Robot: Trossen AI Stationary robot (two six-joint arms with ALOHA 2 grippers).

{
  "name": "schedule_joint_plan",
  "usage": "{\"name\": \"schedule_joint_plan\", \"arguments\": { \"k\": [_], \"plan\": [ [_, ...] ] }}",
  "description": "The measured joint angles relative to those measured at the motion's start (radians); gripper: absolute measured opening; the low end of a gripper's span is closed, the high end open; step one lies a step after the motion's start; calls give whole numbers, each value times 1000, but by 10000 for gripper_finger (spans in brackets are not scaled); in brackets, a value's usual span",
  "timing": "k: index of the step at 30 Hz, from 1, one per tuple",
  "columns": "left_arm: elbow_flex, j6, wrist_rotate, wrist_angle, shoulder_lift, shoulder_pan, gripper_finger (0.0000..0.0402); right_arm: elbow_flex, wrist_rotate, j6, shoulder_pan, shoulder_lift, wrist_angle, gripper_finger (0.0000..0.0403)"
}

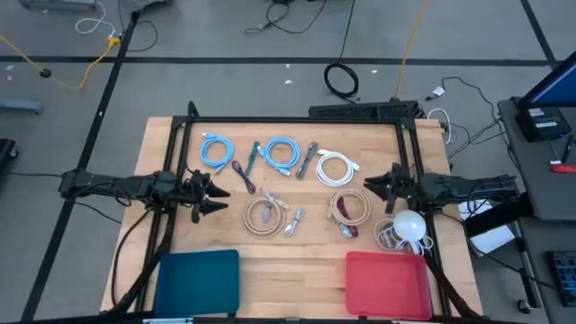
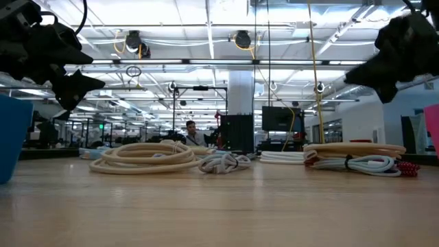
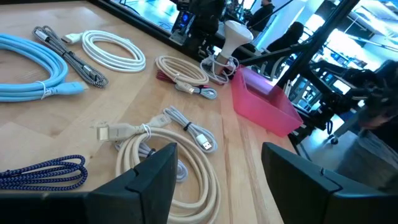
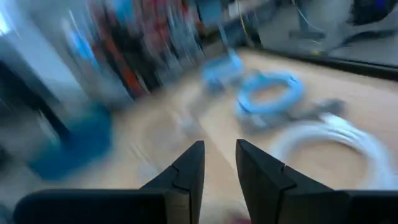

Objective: Pick & Place USB Port
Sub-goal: Put the blue and black charger cable into the pink bin

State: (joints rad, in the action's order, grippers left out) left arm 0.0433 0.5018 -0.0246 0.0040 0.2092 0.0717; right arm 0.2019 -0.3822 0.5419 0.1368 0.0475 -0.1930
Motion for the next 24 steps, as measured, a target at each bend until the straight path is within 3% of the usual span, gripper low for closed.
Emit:
{"name": "schedule_joint_plan", "arguments": {
  "k": [3,5,9,12,15,17,20,24],
  "plan": [
    [0,0,0,0,0,0,237,-32,16,299,0,10,362,84],
    [0,0,0,0,0,0,237,-75,11,388,0,40,686,84],
    [0,0,0,0,0,0,237,-106,-90,334,-18,149,1259,84],
    [0,0,0,0,0,0,237,-23,-84,230,-44,246,1457,84],
    [0,0,0,0,0,0,237,158,50,95,-64,336,1442,84],
    [0,0,0,0,0,0,237,305,189,-6,-71,401,1318,84],
    [0,0,0,0,0,0,237,515,389,-144,-71,484,967,84],
    [0,0,0,0,0,0,237,685,491,-177,-71,583,557,84]
  ]
}}
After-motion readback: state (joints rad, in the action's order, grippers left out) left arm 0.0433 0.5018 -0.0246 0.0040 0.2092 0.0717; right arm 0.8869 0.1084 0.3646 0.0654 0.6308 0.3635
